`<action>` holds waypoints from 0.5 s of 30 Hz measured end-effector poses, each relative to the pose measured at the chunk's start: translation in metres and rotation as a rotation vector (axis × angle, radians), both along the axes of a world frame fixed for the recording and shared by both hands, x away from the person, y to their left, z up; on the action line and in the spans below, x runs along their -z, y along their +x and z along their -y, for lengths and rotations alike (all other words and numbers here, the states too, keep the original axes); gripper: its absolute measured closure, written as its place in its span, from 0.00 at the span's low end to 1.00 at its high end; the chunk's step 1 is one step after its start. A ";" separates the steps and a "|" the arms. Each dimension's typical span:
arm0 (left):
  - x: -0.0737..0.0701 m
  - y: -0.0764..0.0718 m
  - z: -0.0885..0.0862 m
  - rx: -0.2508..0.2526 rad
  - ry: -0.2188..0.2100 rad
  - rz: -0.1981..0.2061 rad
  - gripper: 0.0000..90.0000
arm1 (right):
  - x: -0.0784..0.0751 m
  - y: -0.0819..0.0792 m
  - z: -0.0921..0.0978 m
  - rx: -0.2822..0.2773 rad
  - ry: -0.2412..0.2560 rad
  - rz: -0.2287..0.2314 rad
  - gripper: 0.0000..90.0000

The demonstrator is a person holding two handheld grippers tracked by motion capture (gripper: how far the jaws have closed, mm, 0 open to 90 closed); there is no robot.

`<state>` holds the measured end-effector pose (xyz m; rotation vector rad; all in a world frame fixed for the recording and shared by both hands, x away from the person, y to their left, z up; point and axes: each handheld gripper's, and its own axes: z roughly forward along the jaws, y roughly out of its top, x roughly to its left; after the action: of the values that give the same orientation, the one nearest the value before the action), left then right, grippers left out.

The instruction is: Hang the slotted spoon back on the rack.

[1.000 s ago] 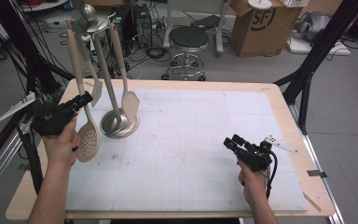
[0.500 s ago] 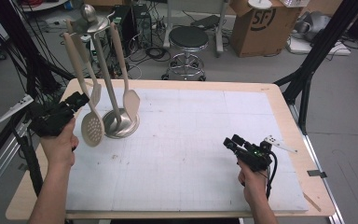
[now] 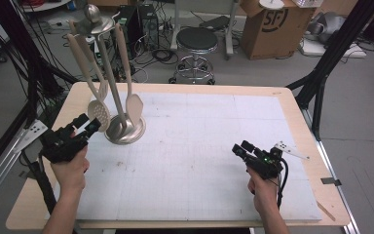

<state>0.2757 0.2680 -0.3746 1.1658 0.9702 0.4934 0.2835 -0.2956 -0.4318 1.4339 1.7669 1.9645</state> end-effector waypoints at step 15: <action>0.026 -0.006 0.020 0.054 0.026 -0.060 0.31 | -0.002 -0.001 -0.003 0.003 -0.038 0.018 0.34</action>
<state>0.2695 0.2479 -0.4006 1.2327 0.9836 0.4317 0.2826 -0.2927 -0.4302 1.4021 1.7837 1.9255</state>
